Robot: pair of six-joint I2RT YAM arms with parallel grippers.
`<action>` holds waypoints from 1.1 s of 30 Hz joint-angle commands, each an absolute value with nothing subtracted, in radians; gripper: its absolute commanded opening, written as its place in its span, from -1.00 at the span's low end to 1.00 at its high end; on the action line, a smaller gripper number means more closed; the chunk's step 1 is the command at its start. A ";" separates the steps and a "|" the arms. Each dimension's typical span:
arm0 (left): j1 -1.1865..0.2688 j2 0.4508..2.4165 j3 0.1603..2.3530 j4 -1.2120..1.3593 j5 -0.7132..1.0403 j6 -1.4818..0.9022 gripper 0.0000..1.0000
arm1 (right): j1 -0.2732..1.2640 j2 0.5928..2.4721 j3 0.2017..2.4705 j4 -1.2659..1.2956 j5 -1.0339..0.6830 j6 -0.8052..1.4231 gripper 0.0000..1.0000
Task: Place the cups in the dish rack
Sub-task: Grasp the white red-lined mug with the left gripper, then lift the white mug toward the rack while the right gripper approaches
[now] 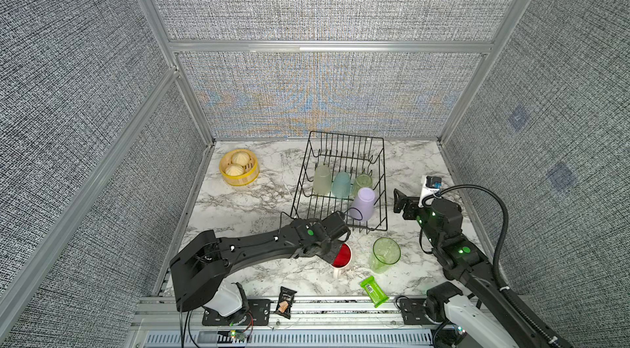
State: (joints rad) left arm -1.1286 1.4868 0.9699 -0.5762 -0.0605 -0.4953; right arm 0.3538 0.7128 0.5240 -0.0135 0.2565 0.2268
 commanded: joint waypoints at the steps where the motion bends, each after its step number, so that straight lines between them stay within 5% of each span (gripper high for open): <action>1: -1.127 1.453 0.962 -0.625 -0.045 -0.465 -1.00 | 0.353 0.710 0.520 -0.027 0.267 0.222 0.98; 13: -1.102 1.502 0.987 -0.801 -0.049 -0.472 -1.00 | 0.352 0.724 0.520 -0.019 0.241 0.236 0.98; 15: -1.096 1.520 0.997 -0.808 -0.044 -0.480 -0.80 | 0.353 0.727 0.523 -0.018 0.241 0.236 0.98; 18: -1.091 1.542 0.996 -0.773 0.005 -0.485 -0.23 | 0.353 0.727 0.523 -0.018 0.239 0.238 0.98; 19: -1.088 1.551 0.996 -0.757 0.023 -0.487 -0.22 | 0.353 0.727 0.525 -0.017 0.239 0.237 0.98; 23: -1.087 1.608 1.023 -0.749 0.042 -0.488 -0.32 | 0.353 0.730 0.531 -0.020 0.239 0.232 0.98; 27: -1.086 1.639 1.053 -0.770 0.034 -0.485 -0.98 | 0.353 0.727 0.537 -0.027 0.239 0.229 0.98; 33: -1.080 1.539 1.073 -0.828 0.004 -0.477 -1.00 | 0.354 0.717 0.545 -0.037 0.236 0.230 0.98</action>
State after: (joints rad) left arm -1.0843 1.5791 1.0603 -0.7937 0.0166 -0.4801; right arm 0.3527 0.7208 0.5335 -0.0277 0.2375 0.2276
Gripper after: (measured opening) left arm 0.107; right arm 0.990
